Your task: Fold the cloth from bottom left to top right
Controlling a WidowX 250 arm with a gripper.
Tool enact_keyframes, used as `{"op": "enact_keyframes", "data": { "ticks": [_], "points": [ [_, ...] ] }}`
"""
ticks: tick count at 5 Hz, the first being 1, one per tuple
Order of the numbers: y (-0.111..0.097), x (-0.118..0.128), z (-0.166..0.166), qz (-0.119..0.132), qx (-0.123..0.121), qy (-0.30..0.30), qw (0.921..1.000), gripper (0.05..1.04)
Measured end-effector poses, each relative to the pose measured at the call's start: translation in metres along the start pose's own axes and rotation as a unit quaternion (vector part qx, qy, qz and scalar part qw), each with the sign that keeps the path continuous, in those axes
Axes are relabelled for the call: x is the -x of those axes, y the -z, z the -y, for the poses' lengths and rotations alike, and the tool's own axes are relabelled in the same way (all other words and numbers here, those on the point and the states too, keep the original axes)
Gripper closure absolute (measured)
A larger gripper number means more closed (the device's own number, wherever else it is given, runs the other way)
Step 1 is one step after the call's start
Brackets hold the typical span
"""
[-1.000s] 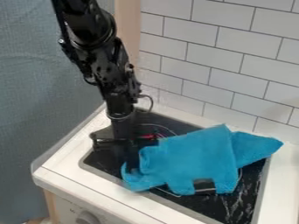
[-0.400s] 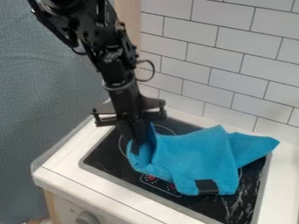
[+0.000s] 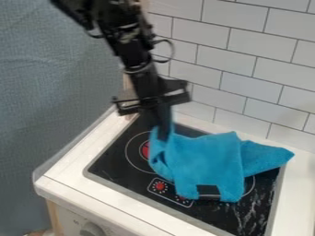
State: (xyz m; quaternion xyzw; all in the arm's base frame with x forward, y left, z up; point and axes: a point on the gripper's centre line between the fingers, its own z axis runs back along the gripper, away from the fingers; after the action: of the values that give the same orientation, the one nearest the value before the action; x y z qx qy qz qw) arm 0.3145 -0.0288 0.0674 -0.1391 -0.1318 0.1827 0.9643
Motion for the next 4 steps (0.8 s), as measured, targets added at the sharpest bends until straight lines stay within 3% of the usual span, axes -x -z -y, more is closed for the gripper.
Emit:
{"op": "enact_keyframes", "data": {
  "ticks": [3, 4],
  "points": [
    [0.037, -0.024, 0.058, 0.000, 0.015, 0.054, 0.9984, 1.015],
    [0.061, -0.027, 0.074, -0.015, 0.012, 0.086, 0.9961, 1.015]
  ]
}}
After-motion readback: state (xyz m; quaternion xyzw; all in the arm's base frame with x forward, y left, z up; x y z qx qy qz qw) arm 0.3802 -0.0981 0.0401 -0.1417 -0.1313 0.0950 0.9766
